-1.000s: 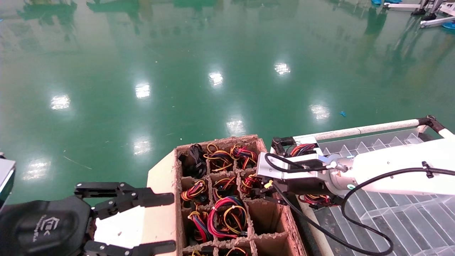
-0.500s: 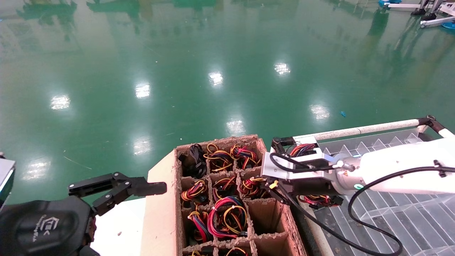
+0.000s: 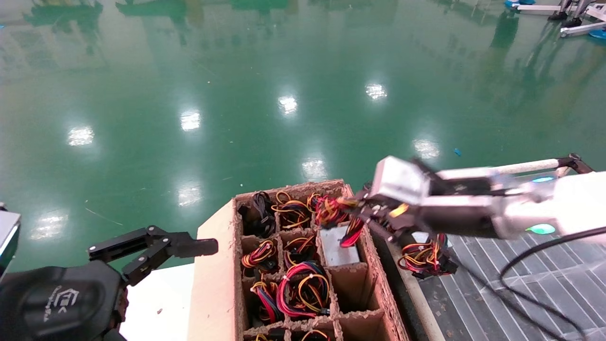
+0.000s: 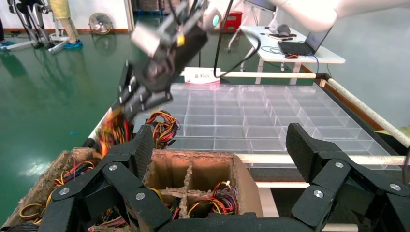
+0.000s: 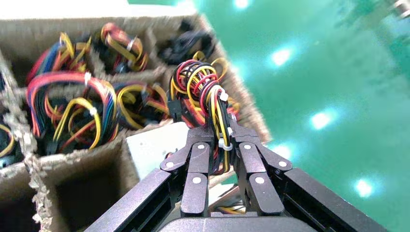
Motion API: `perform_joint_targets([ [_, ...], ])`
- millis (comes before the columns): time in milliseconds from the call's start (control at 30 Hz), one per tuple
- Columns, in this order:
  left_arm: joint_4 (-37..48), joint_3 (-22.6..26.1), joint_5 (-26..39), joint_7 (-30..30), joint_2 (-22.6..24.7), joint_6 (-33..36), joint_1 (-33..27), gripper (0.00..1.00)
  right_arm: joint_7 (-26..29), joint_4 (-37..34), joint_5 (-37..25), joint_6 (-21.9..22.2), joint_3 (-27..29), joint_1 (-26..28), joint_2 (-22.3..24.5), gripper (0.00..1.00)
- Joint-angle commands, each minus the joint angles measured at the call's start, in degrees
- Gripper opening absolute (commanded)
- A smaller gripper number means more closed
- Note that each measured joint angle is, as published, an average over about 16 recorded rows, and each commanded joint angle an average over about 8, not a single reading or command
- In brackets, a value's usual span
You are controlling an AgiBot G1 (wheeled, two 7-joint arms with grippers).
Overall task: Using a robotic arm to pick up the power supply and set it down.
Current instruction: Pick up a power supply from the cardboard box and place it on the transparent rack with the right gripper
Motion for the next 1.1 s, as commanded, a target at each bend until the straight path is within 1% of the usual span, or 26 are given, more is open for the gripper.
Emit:
perform_joint_targets([
  [33, 0.0, 0.0, 0.0, 0.0, 0.0, 0.0, 0.0, 1.0, 0.7, 1.7, 2.2, -0.2, 1.5, 0.3, 1.6, 0.0],
  [200, 0.0, 0.0, 0.0, 0.0, 0.0, 0.0, 0.0, 1.0, -0.8, 2.0, 9.5, -1.1, 6.1, 1.4, 5.8, 0.0],
  [300, 0.0, 0.0, 0.0, 0.0, 0.0, 0.0, 0.0, 1.0, -1.8, 2.1, 12.6, -1.4, 8.5, 1.8, 8.4, 0.0],
  [467, 0.0, 0.0, 0.0, 0.0, 0.0, 0.0, 0.0, 1.0, -3.1, 2.1, 16.4, -1.9, 12.1, 2.3, 12.8, 0.0],
  [633, 0.0, 0.0, 0.0, 0.0, 0.0, 0.0, 0.0, 1.0, -3.9, 2.0, 18.7, -2.2, 14.8, 1.8, 17.4, 0.0],
  [833, 0.0, 0.0, 0.0, 0.0, 0.0, 0.0, 0.0, 1.0, -4.8, 1.8, 20.3, -1.7, 17.1, -1.2, 22.5, 0.0],
  [1100, 0.0, 0.0, 0.0, 0.0, 0.0, 0.0, 0.0, 1.0, -6.6, 1.5, 21.3, 0.6, 19.2, -7.8, 28.3, 0.0],
])
